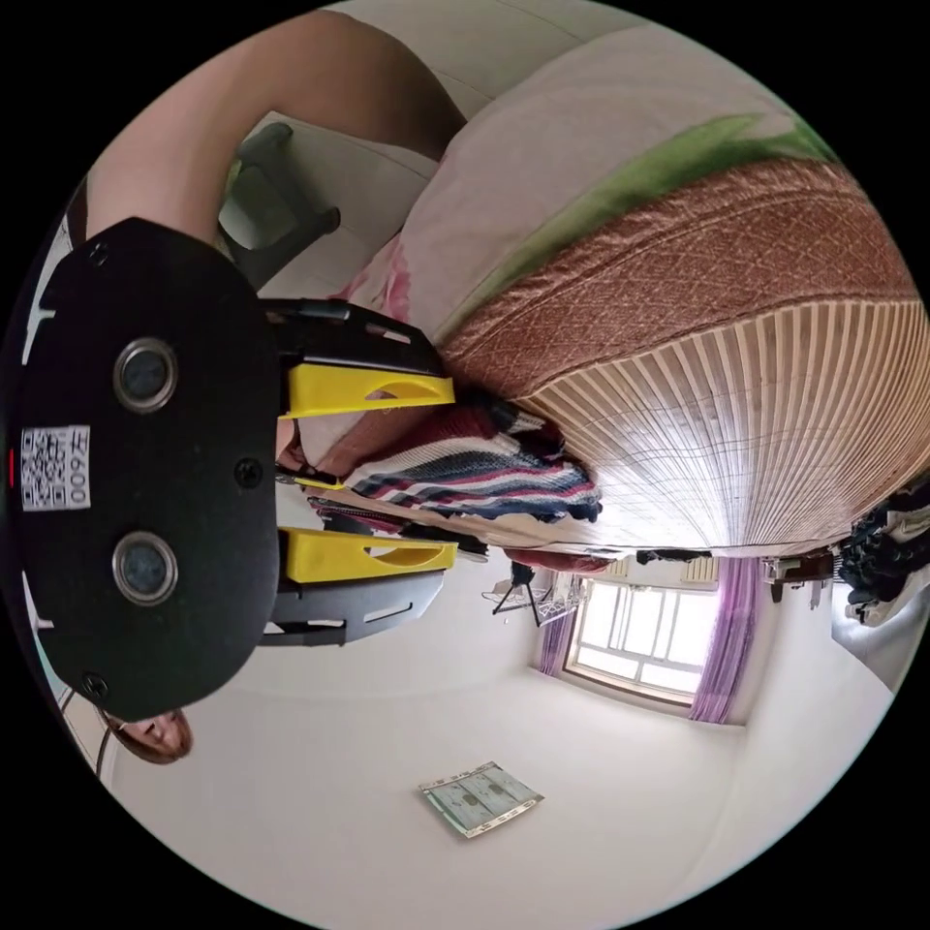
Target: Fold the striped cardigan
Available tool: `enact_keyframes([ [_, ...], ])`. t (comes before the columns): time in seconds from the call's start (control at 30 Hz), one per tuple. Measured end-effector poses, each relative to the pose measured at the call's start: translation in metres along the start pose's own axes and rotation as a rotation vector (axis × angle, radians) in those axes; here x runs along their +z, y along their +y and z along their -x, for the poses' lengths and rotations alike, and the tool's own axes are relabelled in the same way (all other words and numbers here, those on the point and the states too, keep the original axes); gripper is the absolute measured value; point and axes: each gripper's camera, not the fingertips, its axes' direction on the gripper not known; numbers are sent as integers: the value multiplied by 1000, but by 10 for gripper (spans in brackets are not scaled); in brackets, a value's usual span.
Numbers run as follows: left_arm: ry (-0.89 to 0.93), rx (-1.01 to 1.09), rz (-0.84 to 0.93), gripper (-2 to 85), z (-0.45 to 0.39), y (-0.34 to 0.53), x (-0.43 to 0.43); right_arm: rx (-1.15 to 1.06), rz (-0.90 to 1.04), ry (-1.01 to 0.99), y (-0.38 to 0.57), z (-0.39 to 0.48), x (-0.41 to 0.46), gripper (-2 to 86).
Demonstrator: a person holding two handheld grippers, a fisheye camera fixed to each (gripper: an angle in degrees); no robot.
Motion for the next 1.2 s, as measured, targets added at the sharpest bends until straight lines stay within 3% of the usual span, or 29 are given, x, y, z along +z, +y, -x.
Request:
enact_keyframes([
  [0.3,-63,-12,-91,171,-17,27,26,1,-31,-9,-2,11,-14,-8],
  [0.63,-15,-33,-253,156,-13,72,44,-1,-53,-4,-13,33,-33,-8],
  [0.83,-143,39,-252,129,-26,84,55,0,-56,-6,-27,49,-44,-8],
  [1.0,-341,117,-288,48,-38,93,69,3,-51,-22,-41,62,-55,-8],
  [1.2,-382,232,-304,29,-35,106,77,-5,-46,-10,-63,85,-69,-8],
])
